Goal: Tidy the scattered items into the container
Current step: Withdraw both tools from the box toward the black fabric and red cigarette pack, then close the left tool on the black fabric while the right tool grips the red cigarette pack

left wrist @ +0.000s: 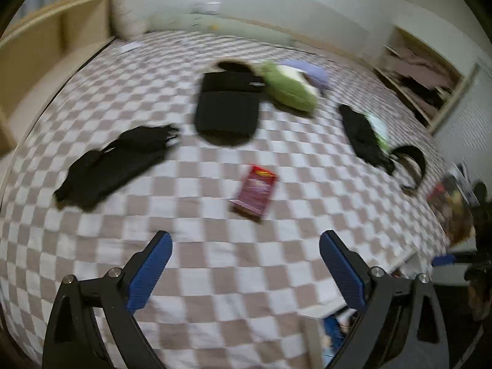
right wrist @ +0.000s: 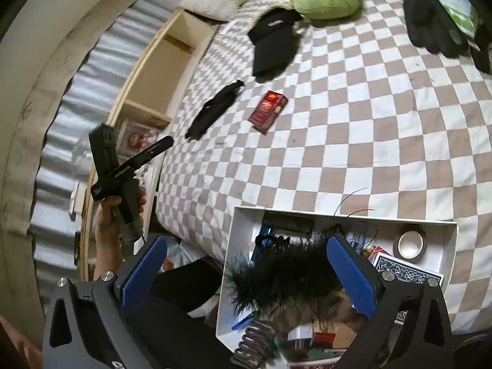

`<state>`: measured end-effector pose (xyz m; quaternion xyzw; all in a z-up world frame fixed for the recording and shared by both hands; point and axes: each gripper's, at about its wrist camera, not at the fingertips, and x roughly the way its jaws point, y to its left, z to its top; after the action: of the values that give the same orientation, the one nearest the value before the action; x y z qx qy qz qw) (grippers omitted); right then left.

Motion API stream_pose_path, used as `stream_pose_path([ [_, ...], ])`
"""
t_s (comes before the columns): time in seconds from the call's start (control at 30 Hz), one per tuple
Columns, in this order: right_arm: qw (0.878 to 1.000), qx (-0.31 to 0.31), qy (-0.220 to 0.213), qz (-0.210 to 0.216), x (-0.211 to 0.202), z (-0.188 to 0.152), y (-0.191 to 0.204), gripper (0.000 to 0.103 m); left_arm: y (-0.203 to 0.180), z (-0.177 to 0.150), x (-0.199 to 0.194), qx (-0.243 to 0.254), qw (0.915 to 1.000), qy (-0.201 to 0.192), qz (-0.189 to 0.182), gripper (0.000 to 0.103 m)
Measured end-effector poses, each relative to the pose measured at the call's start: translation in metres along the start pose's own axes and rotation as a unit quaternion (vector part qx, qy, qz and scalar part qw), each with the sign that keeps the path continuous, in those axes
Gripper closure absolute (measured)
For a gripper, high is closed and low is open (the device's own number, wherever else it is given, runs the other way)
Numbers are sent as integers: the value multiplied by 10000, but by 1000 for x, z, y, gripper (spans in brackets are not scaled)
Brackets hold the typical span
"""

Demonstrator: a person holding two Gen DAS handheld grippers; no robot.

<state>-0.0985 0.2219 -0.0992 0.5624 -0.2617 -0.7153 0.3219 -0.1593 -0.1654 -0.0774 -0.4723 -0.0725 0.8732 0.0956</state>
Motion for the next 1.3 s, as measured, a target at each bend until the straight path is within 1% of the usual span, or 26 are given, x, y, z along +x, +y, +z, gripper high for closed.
stream_pose_path([
  [0.1,9998,189,74,-56,8,8,-6,0,42,1,8,-432,9988,-15,233,3],
  [0.2,9994,304,145,-110,18,16,-8,0,86,0,14,-915,9950,-26,398,3],
  [0.3,9989,401,204,-116,28,24,-7,0,123,-3,18,-1486,9886,-14,258,3],
  [0.43,9985,457,222,-208,42,35,-1,0,163,-9,26,-2220,9750,-68,38,3],
  [0.5,9982,533,220,-149,50,42,3,0,178,-9,30,-2509,9679,-145,-31,3],
  [0.57,9975,658,258,6,60,49,6,0,191,-8,38,-2772,9605,-228,-114,3],
  [0.67,9953,896,306,211,77,58,9,0,208,-4,50,-3032,9523,-338,-117,3],
  [0.77,9907,1254,360,382,99,67,8,0,223,-1,59,-3199,9463,-460,-93,3],
  [0.8,9886,1388,389,445,107,70,7,0,228,0,62,-3258,9439,-516,-139,3],
  [0.9,9835,1660,438,577,129,77,6,0,242,2,72,-3517,9333,-627,-373,3],
  [0.97,9818,1730,477,615,142,82,7,0,247,3,80,-3625,9276,-682,-584,3],
  [1.03,9798,1819,511,655,155,88,8,0,249,7,84,-3573,9287,-741,-659,3],
  [1.13,9765,1987,507,659,172,97,7,0,248,14,90,-3499,9315,-787,-609,3],
  [1.23,9763,2062,457,469,192,108,9,0,247,20,95,-3436,9341,-836,-492,3],
  [1.3,9758,2124,383,347,203,115,8,0,244,24,97,-3350,9376,-863,-356,4],
])
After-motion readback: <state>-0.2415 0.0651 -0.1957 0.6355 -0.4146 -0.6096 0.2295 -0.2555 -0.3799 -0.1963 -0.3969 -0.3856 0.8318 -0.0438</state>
